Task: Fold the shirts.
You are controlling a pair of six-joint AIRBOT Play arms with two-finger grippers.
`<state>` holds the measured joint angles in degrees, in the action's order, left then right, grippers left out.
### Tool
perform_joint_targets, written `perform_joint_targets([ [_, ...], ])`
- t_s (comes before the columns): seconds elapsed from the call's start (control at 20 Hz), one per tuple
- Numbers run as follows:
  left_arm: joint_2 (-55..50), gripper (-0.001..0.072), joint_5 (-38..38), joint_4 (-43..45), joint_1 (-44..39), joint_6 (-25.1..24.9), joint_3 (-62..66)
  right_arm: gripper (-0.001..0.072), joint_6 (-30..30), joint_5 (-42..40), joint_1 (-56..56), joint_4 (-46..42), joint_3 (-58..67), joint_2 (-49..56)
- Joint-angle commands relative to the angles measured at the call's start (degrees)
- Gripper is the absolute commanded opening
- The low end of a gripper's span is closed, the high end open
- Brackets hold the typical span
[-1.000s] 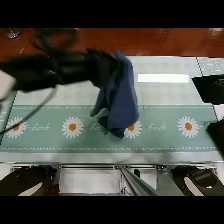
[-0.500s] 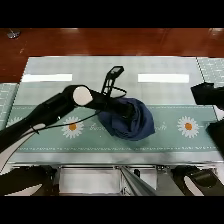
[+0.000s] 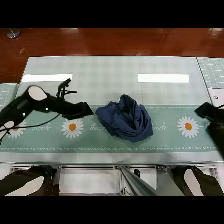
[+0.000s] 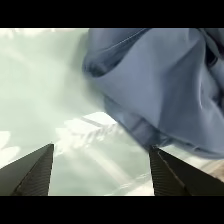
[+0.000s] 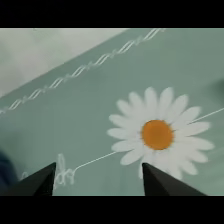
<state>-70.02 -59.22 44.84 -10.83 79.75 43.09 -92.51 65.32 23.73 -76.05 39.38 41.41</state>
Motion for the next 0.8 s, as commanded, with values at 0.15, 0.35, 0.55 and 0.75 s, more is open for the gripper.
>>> perform_joint_targets([
  [0.15, -6.8, 0.0701, 9.4, -25.4, -2.1, -13.8, -8.6, 0.0622, 13.1, 0.8, -4.9, 20.7, -7.7, 12.1],
  [0.35, -12.7, 0.07, 9.6, -25.5, -6.2, -13.7, -3.1, 0.0622, 13.2, -4.6, -11.6, 24.6, -6.6, 19.3],
  [0.55, -14.2, 0.009, 7.6, -25.5, -6.9, -15.2, 1.0, 0.0622, 13.3, -5.6, -15.4, 27.9, -0.8, 27.0],
  [0.75, -14.2, 0.0025, 4.8, -25.4, -4.8, -17.6, 2.1, 0.0622, 13.3, -5.6, -21.4, 28.7, 6.0, 34.6],
])
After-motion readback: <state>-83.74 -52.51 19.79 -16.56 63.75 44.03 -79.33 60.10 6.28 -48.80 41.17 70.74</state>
